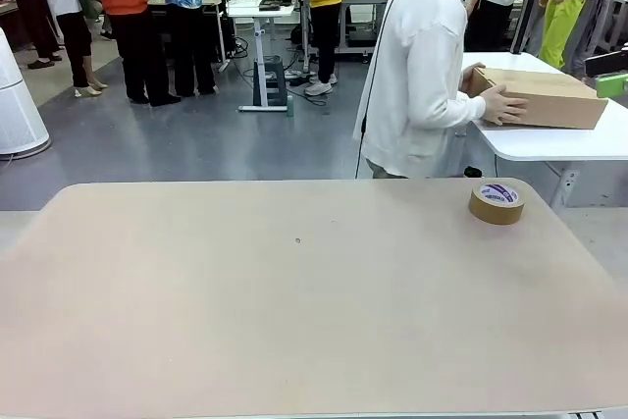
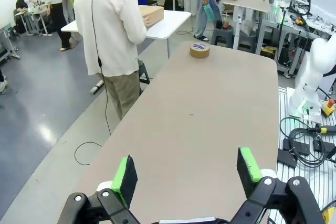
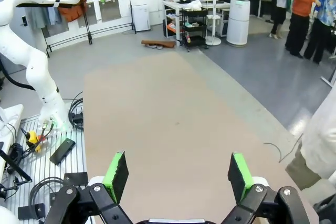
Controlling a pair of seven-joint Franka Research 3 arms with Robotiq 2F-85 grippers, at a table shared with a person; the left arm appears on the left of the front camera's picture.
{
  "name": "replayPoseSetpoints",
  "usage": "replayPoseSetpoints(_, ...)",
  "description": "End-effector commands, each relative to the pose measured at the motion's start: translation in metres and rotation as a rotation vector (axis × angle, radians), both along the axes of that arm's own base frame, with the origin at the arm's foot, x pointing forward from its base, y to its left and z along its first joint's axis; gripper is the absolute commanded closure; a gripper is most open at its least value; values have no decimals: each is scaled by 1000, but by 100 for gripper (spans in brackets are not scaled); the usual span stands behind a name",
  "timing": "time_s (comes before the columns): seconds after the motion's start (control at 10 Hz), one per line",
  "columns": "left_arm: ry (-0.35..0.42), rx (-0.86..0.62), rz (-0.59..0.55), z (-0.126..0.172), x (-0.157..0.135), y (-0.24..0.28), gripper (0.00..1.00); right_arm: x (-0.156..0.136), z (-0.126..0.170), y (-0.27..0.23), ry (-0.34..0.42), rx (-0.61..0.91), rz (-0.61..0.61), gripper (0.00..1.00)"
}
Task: Wrap the clocks to prevent damage.
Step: After the human seals the box with tape, release both hands from the side flaps of the Package Box.
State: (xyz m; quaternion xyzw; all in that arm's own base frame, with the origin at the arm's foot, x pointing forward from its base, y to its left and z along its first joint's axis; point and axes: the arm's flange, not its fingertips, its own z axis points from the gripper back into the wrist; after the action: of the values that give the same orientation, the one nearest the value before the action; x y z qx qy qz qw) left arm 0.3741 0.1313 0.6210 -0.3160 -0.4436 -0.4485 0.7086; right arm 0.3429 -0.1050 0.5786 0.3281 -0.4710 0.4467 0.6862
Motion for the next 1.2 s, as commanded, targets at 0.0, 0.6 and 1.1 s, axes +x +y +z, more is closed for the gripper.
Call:
replayPoseSetpoints(0.0, -9, -1, -8, 2, 1, -2, 0, 2, 1, 1, -8, 10, 2, 0)
replayPoseSetpoints(0.6, -9, -1, -8, 2, 1, -2, 0, 2, 1, 1, -8, 10, 2, 0)
replayPoseSetpoints(1.1, -9, -1, -8, 2, 1, -2, 0, 2, 1, 1, -8, 10, 2, 0)
